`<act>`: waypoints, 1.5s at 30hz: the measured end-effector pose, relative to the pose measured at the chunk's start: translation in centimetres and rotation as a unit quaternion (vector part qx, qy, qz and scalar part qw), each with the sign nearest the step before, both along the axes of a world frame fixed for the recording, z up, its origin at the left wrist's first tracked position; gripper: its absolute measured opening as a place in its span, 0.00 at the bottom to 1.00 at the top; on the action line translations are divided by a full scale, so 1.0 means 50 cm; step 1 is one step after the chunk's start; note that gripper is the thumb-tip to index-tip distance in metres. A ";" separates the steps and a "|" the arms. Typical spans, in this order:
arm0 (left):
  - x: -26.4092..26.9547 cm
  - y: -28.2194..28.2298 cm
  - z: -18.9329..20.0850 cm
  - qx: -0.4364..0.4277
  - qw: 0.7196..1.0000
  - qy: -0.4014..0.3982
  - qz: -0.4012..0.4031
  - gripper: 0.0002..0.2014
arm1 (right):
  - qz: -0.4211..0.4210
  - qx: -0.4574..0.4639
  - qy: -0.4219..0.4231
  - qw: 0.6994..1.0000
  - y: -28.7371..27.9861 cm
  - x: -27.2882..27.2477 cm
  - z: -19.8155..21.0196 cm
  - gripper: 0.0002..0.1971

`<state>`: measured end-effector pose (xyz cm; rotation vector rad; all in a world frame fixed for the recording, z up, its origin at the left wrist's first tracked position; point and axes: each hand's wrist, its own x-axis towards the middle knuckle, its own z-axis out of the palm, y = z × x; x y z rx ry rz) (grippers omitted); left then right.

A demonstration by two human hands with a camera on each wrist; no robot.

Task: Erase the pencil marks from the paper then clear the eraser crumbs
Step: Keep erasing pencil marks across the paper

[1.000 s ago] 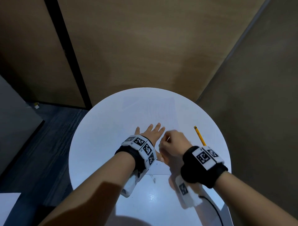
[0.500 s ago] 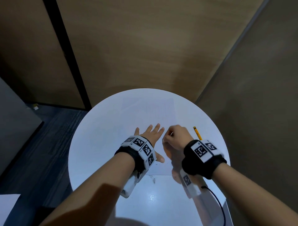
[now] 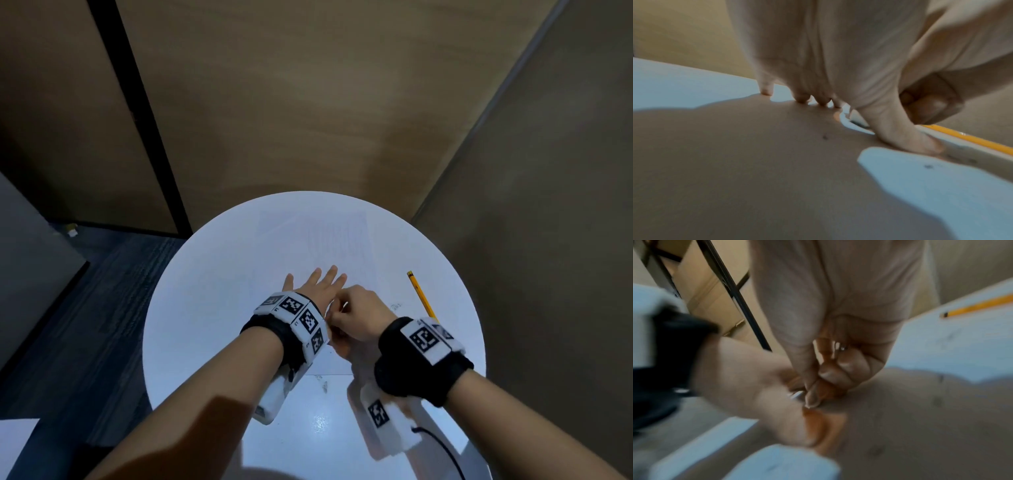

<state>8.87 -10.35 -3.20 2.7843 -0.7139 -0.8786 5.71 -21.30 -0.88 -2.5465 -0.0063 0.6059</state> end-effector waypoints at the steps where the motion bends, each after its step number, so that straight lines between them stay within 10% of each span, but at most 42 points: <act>1: 0.000 0.000 0.001 -0.001 1.000 0.006 -0.005 0.54 | -0.014 -0.003 -0.005 1.000 -0.008 0.008 0.000 0.04; 9: 0.018 0.065 0.031 -0.089 0.995 0.036 0.023 0.40 | -0.153 0.031 -0.048 0.987 -0.033 0.009 -0.014 0.03; 13: 0.001 0.074 0.038 0.005 0.999 0.036 -0.019 0.49 | -0.174 0.031 -0.064 0.982 -0.032 0.013 -0.010 0.03; 29: -0.006 0.067 0.022 0.041 0.998 0.033 -0.031 0.55 | -0.050 0.030 -0.034 0.998 0.022 -0.033 -0.018 0.03; 34: -0.005 0.072 0.016 0.033 0.998 0.033 -0.035 0.56 | -0.126 0.020 -0.099 0.987 0.009 0.011 -0.011 0.04; 39: -0.007 0.070 0.017 0.036 0.998 0.033 -0.032 0.55 | -0.008 0.010 -0.017 1.000 0.030 -0.035 -0.013 0.03; 45: -0.004 0.076 0.007 0.028 0.999 0.031 -0.031 0.56 | -0.098 -0.007 -0.099 0.990 0.012 0.013 -0.008 0.04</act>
